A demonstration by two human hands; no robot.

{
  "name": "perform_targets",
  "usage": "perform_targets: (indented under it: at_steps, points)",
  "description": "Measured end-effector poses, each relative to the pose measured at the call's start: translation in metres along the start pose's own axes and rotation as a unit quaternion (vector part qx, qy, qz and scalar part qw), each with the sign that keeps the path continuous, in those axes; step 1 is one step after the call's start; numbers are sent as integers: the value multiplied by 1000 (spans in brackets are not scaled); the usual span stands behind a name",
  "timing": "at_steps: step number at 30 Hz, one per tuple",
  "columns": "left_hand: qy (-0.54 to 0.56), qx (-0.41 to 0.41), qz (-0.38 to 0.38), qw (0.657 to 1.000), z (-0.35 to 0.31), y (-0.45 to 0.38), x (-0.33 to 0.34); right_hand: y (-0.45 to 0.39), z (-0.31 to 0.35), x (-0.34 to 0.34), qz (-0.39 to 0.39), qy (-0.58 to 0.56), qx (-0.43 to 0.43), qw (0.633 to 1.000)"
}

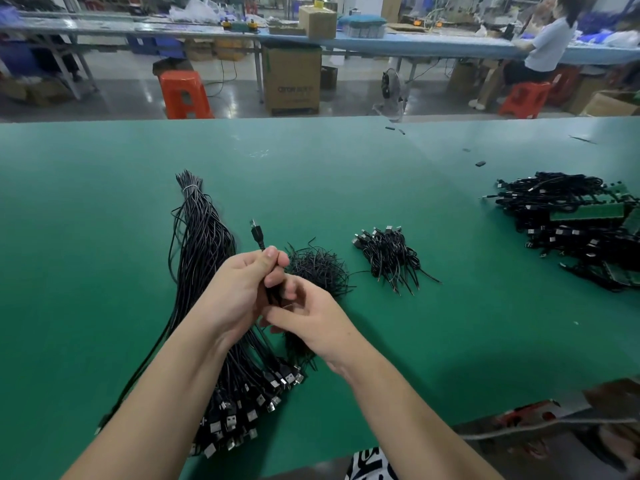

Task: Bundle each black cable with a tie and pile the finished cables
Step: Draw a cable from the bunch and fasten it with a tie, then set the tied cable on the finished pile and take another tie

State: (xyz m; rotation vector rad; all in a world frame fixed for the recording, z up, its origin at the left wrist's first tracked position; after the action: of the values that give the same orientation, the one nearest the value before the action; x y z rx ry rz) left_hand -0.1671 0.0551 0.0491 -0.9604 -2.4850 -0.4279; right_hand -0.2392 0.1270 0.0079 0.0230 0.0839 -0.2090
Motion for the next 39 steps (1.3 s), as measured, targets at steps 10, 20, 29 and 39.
perform_targets:
  at_steps: [10, 20, 29, 39]
  points:
    - [-93, -79, 56, 991, 5, 9, 10, 1, -18, -5, -69, -78, 30, 994]
    - [-662, 200, -103, 715, -21, 22, 16, -2, 1, 0, -73, 425, -60, 900]
    - [-608, 103, 53, 785, -24, -8, -18, -9, -3, -5, -39, 512, -23, 858]
    - [-598, 83, 66, 795, -24, -26, -12, -14, -9, -9, 48, 151, 35, 987]
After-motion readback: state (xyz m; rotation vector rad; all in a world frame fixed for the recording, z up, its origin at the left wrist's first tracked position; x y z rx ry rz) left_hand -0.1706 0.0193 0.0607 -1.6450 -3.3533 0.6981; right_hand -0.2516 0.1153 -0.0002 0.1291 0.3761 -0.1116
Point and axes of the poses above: each hand's wrist, its own y-axis away from the middle knuckle, its own x-axis out of the palm, z = x × y, the point moved 6 cm from there along -y, towards the middle knuckle, and after that the axes turned 11 degrees about y, right-handed, at the moved point
